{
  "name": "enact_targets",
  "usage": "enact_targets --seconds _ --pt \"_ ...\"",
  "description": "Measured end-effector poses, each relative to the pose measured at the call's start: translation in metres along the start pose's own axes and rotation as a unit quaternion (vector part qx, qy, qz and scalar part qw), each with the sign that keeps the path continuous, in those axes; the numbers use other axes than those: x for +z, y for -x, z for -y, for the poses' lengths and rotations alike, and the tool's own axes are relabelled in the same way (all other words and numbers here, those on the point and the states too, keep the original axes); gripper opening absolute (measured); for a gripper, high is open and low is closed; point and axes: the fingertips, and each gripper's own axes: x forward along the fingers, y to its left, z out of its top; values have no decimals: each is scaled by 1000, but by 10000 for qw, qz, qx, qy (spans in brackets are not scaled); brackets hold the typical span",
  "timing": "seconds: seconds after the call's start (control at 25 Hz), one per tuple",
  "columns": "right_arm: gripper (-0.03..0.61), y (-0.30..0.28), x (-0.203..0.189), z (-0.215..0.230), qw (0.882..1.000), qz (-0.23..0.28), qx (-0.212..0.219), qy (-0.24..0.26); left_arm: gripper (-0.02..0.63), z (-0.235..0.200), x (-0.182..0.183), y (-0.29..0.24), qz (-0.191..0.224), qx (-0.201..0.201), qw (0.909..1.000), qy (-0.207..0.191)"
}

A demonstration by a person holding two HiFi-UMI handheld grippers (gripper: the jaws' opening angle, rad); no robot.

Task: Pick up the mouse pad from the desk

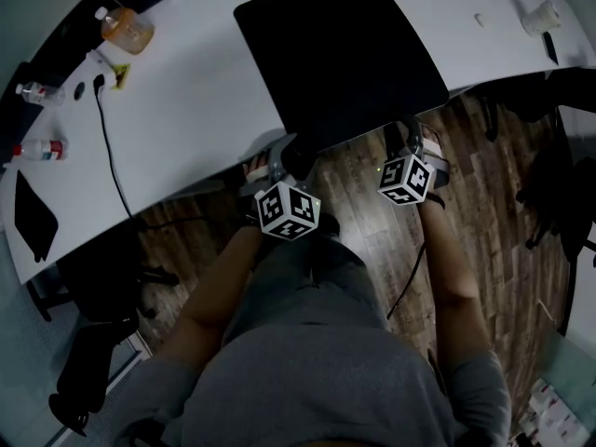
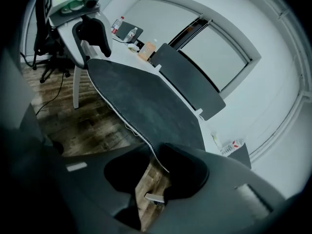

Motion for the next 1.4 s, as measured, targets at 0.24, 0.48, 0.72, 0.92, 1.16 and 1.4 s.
enact_targets --seconds 0.24,0.48,0.72,0.92,1.16,1.4 --pt "80 -3 2 3 9998 30 137 -165 229 3 -1 -13 -186 -88 9990 -401" --pt "29 1 9 14 9987 75 176 -480 232 11 -2 -13 -247 -147 9964 -797" --pt "18 13 19 15 9969 231 230 -712 229 -3 3 -12 -61 26 9986 -519" --pt "18 31 35 24 9906 491 145 -1271 76 -4 12 0 299 -4 9994 -178" --pt "17 59 60 37 9780 874 27 -1896 23 -19 13 21 510 201 9975 452" --pt "17 93 86 59 9517 1378 -72 -2744 21 -41 32 51 1139 405 9853 1204"
